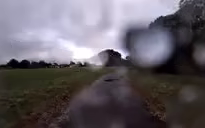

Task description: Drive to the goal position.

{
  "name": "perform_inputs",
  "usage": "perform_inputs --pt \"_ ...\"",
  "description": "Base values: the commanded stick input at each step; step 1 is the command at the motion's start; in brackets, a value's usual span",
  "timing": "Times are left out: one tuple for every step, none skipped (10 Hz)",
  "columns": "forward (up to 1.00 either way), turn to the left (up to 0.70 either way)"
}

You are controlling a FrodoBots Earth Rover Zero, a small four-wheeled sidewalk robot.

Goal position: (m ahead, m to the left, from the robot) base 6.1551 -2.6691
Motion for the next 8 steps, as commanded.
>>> perform_inputs --pt "0.70 0.00" --pt "0.70 0.00" --pt "0.70 0.00" --pt "0.70 -0.05" --pt "0.70 -0.11" --pt "0.70 -0.14" --pt "0.70 -0.14" --pt "0.70 -0.14"
